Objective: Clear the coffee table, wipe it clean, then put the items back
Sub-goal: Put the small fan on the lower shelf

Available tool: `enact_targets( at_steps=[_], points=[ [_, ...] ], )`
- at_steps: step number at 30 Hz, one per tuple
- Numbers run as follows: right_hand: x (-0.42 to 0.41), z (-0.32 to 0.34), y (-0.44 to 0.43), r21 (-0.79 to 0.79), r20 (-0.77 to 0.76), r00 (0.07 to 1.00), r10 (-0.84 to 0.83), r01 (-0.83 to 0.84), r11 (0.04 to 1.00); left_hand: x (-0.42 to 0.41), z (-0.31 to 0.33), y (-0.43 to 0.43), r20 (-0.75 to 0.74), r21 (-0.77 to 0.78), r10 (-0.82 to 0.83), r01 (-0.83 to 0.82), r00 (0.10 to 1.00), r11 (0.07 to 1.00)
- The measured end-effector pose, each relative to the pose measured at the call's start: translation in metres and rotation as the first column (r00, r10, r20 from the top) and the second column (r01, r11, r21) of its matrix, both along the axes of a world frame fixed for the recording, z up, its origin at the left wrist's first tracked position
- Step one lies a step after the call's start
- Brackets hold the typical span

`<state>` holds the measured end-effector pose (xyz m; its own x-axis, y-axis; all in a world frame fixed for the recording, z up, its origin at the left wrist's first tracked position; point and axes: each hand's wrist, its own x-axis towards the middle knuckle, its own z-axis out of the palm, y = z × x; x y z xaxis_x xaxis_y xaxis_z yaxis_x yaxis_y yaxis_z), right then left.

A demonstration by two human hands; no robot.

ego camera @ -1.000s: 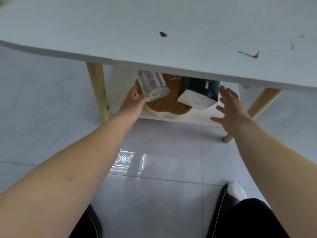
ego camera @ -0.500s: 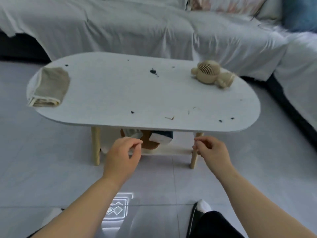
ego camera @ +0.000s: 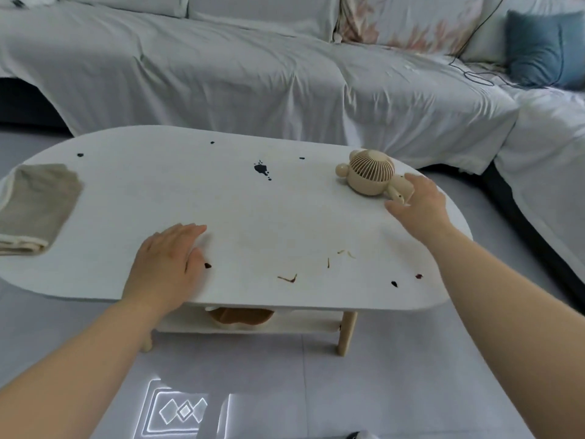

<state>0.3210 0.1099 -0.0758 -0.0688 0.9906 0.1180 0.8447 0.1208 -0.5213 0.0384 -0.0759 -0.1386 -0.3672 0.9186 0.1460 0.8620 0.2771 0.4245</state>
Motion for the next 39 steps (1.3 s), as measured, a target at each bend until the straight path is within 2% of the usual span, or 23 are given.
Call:
enact_targets(
  at_steps=[3, 6, 9, 10, 14, 16, 20, 24, 28, 30, 35, 39],
  points=[
    [-0.002, 0.0, 0.039, -0.048, 0.085, 0.996, -0.021, 0.025, 0.999, -0.003, -0.008, 0.004, -0.012, -0.053, 0.01, -0.011, 1.0, 0.999],
    [-0.003, 0.001, 0.066, -0.152, 0.205, 0.978, -0.046, 0.078, 0.985, -0.003, -0.009, 0.004, -0.028, -0.038, 0.02, -0.021, 0.999, 0.999],
    [-0.005, 0.001, 0.075, -0.267, 0.211, 0.978, 0.001, 0.056, 0.962, -0.001, -0.009, 0.003, -0.028, -0.011, 0.032, -0.032, 0.999, 0.999],
    [-0.005, 0.0, 0.076, -0.271, 0.218, 0.976, 0.018, 0.042, 0.962, 0.0, -0.009, 0.003, -0.024, -0.002, 0.032, -0.032, 0.999, 0.999],
    [-0.009, -0.002, 0.072, -0.185, 0.419, 0.908, 0.026, 0.057, 0.981, -0.001, -0.01, 0.002, -0.036, 0.02, 0.028, -0.027, 0.999, 0.999],
    [-0.012, 0.001, 0.07, -0.206, 0.459, 0.887, 0.051, 0.051, 0.977, 0.0, -0.009, 0.002, -0.035, 0.022, 0.034, -0.033, 0.999, 0.999],
    [-0.012, 0.005, 0.066, -0.271, 0.337, 0.938, 0.077, 0.019, 0.962, 0.001, -0.008, 0.001, -0.03, 0.016, 0.028, -0.027, 0.999, 1.0],
    [-0.009, -0.001, 0.051, -0.193, 0.32, 0.947, -0.019, 0.085, 0.978, 0.001, -0.007, 0.0, -0.011, 0.023, 0.021, -0.021, 1.0, 1.0],
    [-0.006, 0.005, 0.017, -0.086, 0.106, 0.992, -0.073, 0.083, 0.993, 0.002, -0.003, -0.005, 0.018, 0.034, 0.023, -0.023, 1.0, 0.999],
    [-0.004, 0.012, -0.01, -0.033, 0.034, 0.999, -0.039, 0.04, 0.999, 0.004, -0.001, -0.008, 0.024, 0.066, 0.006, -0.007, 1.0, 0.998],
    [0.004, 0.022, -0.104, -0.039, -0.086, 0.988, 0.126, -0.13, 0.991, 0.012, -0.003, -0.041, -0.015, 0.127, -0.002, 0.004, 1.0, 0.992],
    [0.021, 0.01, -0.18, -0.226, -0.289, 0.928, 0.236, -0.306, 0.925, 0.015, -0.016, -0.086, -0.039, 0.148, 0.042, -0.036, 0.998, 0.988]
  ],
)
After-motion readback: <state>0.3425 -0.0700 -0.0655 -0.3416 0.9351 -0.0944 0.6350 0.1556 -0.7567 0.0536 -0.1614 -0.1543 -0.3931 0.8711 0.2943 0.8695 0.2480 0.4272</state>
